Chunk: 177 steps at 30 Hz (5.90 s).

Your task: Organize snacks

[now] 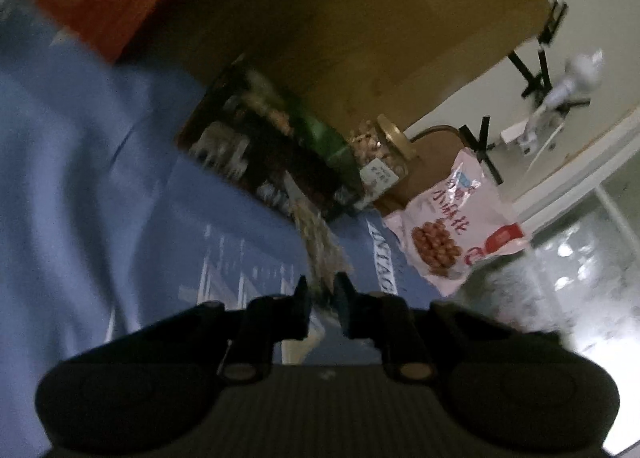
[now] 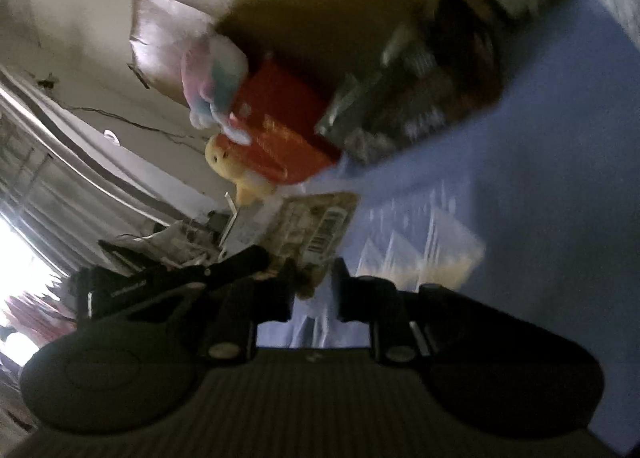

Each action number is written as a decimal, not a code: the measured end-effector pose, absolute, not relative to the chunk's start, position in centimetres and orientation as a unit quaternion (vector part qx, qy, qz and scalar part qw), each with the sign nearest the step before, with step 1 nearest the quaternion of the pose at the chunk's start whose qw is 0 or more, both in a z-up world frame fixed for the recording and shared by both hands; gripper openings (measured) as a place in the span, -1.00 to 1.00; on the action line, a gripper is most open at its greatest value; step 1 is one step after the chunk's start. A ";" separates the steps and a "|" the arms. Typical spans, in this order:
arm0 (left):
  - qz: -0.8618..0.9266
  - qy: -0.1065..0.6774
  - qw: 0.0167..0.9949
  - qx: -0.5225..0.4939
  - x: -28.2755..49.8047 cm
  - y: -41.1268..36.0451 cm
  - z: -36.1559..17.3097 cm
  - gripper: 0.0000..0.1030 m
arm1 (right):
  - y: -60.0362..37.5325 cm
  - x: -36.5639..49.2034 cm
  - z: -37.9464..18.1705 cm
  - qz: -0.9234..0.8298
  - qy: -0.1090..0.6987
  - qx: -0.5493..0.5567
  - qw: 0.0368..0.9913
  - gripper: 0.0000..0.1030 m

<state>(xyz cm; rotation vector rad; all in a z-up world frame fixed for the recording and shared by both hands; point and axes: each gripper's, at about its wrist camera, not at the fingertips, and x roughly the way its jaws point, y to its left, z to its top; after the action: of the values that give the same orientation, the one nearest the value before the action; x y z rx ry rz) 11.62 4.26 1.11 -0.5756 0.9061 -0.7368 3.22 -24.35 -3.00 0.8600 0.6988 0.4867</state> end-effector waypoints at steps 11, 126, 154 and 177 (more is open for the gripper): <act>-0.295 0.367 0.873 -0.130 21.5 -2.6 4.6 -0.41 | -24.7 12.9 1.0 0.168 0.257 0.270 0.913 -0.60; -0.053 0.271 0.961 -0.001 -5.3 6.2 2.2 1.00 | -14.4 -5.4 -1.3 0.041 0.273 0.191 0.942 0.64; 0.011 0.298 0.955 0.013 -0.2 1.3 2.1 1.00 | -20.7 -0.7 -1.4 0.093 0.227 0.107 0.963 0.64; 0.015 0.296 0.951 0.087 1.7 -2.6 1.9 1.00 | -24.2 1.6 -4.9 0.109 0.259 0.176 0.943 0.64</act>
<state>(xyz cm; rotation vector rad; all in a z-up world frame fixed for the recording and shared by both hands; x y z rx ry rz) 1.69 -2.63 1.85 0.1765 0.6021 0.0312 1.63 -24.23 -4.88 0.3596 0.5277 0.2212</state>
